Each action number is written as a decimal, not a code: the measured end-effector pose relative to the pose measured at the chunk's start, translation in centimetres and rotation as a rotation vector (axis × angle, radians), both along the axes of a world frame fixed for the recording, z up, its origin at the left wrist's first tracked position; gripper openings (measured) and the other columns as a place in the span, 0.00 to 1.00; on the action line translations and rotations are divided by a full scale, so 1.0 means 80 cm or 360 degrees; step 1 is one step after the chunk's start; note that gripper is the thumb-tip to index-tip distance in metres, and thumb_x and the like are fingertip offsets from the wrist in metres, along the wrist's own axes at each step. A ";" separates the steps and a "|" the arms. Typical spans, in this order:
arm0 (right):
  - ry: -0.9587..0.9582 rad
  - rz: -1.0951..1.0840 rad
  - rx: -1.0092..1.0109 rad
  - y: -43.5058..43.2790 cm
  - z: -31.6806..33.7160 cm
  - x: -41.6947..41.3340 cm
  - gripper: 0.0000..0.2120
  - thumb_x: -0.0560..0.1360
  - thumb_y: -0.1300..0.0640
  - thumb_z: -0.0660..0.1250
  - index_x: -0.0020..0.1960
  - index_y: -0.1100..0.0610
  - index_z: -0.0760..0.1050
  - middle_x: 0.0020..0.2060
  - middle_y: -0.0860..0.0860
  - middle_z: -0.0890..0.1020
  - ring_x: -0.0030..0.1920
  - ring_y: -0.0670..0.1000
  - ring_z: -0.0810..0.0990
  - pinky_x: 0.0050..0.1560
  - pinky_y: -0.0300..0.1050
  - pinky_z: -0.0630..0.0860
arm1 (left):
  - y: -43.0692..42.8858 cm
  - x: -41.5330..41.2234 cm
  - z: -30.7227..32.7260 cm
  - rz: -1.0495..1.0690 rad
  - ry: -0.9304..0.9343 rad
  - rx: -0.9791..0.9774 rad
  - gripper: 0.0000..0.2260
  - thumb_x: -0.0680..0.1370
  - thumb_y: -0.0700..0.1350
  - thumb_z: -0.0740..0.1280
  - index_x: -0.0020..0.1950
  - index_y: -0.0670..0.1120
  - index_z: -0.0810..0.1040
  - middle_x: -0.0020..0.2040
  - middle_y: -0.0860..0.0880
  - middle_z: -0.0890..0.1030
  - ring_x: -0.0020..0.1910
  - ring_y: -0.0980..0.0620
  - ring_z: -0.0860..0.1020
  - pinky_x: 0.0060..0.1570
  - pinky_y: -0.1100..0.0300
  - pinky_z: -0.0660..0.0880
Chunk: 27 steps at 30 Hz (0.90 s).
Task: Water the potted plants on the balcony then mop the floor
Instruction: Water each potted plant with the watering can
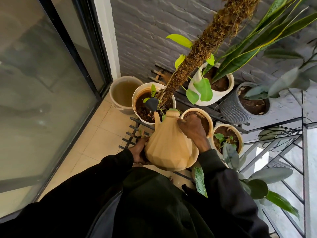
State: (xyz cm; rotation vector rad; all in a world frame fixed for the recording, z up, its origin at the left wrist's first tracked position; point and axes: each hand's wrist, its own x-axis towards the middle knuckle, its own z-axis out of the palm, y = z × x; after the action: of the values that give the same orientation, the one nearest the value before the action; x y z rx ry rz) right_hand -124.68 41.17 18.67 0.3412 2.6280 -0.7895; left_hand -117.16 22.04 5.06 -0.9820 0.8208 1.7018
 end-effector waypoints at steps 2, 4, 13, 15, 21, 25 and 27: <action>-0.0009 0.0011 0.0003 0.001 0.000 -0.002 0.16 0.83 0.51 0.67 0.54 0.66 0.79 0.45 0.59 0.84 0.41 0.56 0.83 0.42 0.51 0.81 | 0.001 0.001 0.004 -0.0001 0.0008 0.0013 0.24 0.80 0.67 0.60 0.64 0.49 0.73 0.62 0.38 0.76 0.59 0.36 0.75 0.53 0.39 0.77; -0.0010 0.0030 0.0016 0.000 -0.001 -0.003 0.16 0.83 0.51 0.67 0.55 0.66 0.79 0.47 0.60 0.84 0.42 0.57 0.83 0.44 0.51 0.81 | 0.002 0.001 0.005 0.0001 0.0013 -0.0002 0.25 0.79 0.67 0.61 0.65 0.50 0.72 0.63 0.38 0.75 0.60 0.36 0.75 0.54 0.39 0.77; -0.0024 0.0055 0.0047 0.004 -0.002 -0.004 0.20 0.82 0.48 0.68 0.58 0.66 0.78 0.51 0.63 0.84 0.48 0.63 0.84 0.46 0.54 0.82 | 0.006 0.009 0.008 -0.0002 0.0066 0.0034 0.23 0.80 0.67 0.60 0.63 0.50 0.73 0.61 0.38 0.76 0.59 0.35 0.76 0.54 0.39 0.77; -0.0032 0.0062 0.0056 0.004 -0.001 -0.004 0.19 0.82 0.48 0.68 0.59 0.66 0.78 0.51 0.63 0.84 0.49 0.63 0.85 0.48 0.56 0.82 | 0.006 0.010 0.012 0.0000 0.0077 0.0029 0.22 0.81 0.66 0.60 0.62 0.50 0.73 0.60 0.38 0.77 0.57 0.35 0.76 0.51 0.39 0.77; -0.0037 0.0068 0.0054 0.005 -0.003 -0.004 0.19 0.82 0.48 0.67 0.59 0.65 0.79 0.50 0.62 0.84 0.47 0.61 0.84 0.48 0.55 0.82 | 0.007 0.011 0.011 -0.0004 0.0069 0.0001 0.24 0.80 0.68 0.60 0.63 0.50 0.72 0.61 0.38 0.76 0.58 0.35 0.75 0.52 0.40 0.77; -0.0029 0.0065 0.0040 0.006 -0.002 -0.002 0.18 0.82 0.49 0.67 0.60 0.65 0.78 0.51 0.61 0.84 0.49 0.61 0.84 0.49 0.56 0.83 | 0.007 0.012 0.009 0.0022 0.0037 0.0038 0.24 0.80 0.67 0.60 0.66 0.50 0.73 0.62 0.37 0.77 0.59 0.35 0.76 0.54 0.38 0.77; -0.0017 0.0062 0.0028 0.007 -0.003 -0.002 0.18 0.82 0.49 0.67 0.60 0.65 0.78 0.51 0.61 0.84 0.49 0.61 0.84 0.48 0.55 0.82 | 0.007 0.012 0.011 0.0022 0.0047 0.0022 0.24 0.80 0.67 0.60 0.65 0.50 0.73 0.61 0.38 0.77 0.58 0.35 0.76 0.52 0.39 0.77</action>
State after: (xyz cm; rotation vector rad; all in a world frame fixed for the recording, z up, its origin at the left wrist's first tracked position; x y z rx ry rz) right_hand -124.83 41.69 18.40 0.2973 2.6251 -0.7503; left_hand -116.23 22.57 5.91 -0.9574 0.8222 1.7350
